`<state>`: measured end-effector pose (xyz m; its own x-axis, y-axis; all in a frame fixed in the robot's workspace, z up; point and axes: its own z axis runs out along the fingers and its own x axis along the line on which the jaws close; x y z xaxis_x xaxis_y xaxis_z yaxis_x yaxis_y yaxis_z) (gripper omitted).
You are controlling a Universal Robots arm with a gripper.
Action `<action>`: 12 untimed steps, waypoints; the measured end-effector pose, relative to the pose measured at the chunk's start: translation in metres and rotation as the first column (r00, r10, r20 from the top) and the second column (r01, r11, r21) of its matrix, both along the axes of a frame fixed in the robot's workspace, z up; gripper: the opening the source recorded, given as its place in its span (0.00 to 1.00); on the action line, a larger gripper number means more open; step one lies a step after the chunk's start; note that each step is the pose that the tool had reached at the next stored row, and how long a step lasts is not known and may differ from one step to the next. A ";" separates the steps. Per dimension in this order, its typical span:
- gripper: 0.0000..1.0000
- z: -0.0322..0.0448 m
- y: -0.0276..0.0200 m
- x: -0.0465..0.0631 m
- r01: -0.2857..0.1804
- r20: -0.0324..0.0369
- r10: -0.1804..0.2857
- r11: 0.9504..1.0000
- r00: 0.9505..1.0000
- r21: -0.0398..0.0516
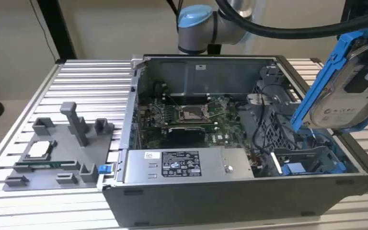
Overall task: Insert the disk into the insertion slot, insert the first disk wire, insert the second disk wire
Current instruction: 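Insert the disk into the insertion slot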
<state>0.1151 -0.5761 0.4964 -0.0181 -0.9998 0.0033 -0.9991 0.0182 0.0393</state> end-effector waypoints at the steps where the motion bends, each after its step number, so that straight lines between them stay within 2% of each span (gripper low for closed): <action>1: 0.00 0.0000 0.0000 0.000 0.000 0.000 0.000 1.000 1.000 0.000; 12: 0.00 -0.0001 -0.0009 0.000 0.000 0.000 0.000 1.000 1.000 0.000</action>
